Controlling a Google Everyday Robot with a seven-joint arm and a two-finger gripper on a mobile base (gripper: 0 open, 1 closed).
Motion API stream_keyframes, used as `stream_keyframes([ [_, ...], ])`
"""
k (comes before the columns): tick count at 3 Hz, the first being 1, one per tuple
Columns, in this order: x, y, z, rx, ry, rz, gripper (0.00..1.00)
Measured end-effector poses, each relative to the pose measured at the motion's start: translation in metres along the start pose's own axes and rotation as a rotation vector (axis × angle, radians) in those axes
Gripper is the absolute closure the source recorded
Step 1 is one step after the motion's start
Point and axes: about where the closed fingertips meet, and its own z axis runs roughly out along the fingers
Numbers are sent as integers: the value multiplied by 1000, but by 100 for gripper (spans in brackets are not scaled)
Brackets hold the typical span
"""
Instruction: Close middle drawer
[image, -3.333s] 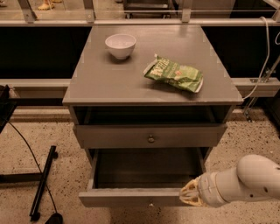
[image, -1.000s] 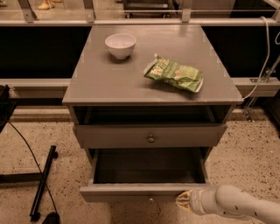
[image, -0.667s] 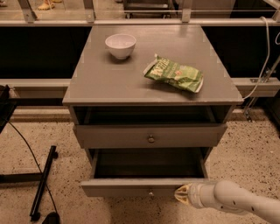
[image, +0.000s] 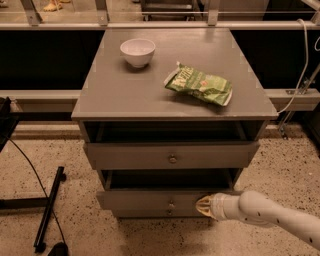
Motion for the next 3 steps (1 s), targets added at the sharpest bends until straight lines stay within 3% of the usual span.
stream_keyframes([
  [2,-3,-48,19,26,-87,-29,100],
  [3,-2,-55,21,31,-100,-33,100],
])
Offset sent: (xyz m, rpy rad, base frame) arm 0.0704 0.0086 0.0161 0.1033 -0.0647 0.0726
